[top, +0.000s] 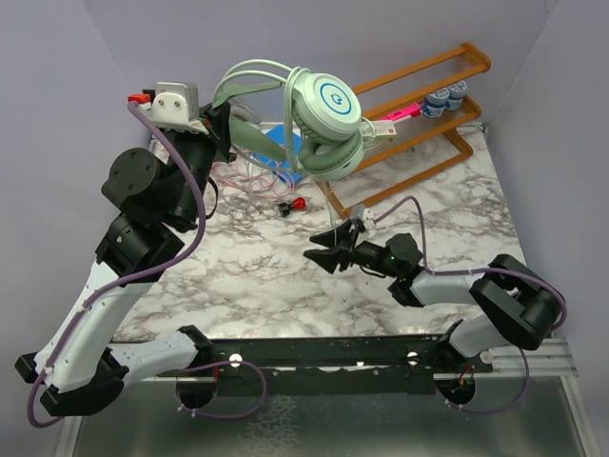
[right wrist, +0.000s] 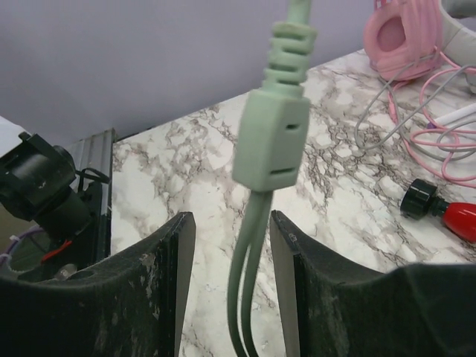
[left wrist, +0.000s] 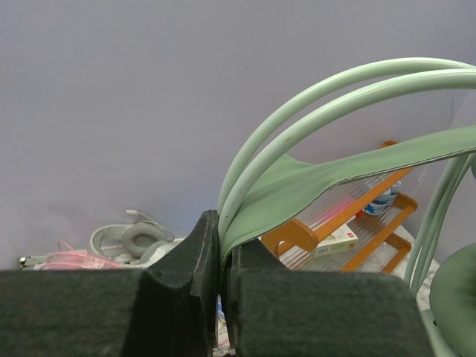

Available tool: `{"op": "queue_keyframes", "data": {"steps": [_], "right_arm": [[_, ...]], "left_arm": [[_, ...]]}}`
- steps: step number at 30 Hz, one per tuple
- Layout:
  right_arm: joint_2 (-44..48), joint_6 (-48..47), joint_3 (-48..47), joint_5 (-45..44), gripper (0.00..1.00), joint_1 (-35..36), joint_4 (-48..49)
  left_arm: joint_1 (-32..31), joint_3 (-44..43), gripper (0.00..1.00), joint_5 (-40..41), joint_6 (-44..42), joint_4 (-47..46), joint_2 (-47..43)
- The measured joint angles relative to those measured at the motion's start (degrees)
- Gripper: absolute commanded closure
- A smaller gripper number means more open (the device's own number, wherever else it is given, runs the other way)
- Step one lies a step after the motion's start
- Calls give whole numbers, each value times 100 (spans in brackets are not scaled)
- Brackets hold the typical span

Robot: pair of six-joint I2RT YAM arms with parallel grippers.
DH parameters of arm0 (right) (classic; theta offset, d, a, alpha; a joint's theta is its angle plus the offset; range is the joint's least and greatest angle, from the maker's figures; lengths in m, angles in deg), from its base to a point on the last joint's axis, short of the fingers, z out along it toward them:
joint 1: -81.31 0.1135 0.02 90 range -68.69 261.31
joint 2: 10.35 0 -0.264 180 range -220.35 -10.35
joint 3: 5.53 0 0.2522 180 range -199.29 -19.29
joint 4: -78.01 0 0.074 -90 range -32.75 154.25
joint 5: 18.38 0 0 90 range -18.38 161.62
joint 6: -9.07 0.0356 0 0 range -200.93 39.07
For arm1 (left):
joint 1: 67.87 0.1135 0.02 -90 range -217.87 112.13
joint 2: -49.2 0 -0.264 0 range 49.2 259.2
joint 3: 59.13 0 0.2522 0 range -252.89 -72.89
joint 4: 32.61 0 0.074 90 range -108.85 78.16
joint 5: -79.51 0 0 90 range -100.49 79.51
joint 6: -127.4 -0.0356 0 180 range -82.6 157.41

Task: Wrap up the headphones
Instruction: Wrap the headphones cable around the headphones.

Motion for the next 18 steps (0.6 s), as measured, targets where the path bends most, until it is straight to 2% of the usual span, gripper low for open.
{"op": "queue_keyframes", "data": {"steps": [8, 12, 18], "right_arm": [[461, -28, 52, -136, 48, 0, -188], [719, -127, 59, -264, 50, 0, -450], [997, -306, 59, -616, 66, 0, -927]], "left_arm": [[0, 0, 100, 0, 15, 0, 0], [0, 0, 100, 0, 37, 0, 0], [0, 0, 100, 0, 57, 0, 0]]}}
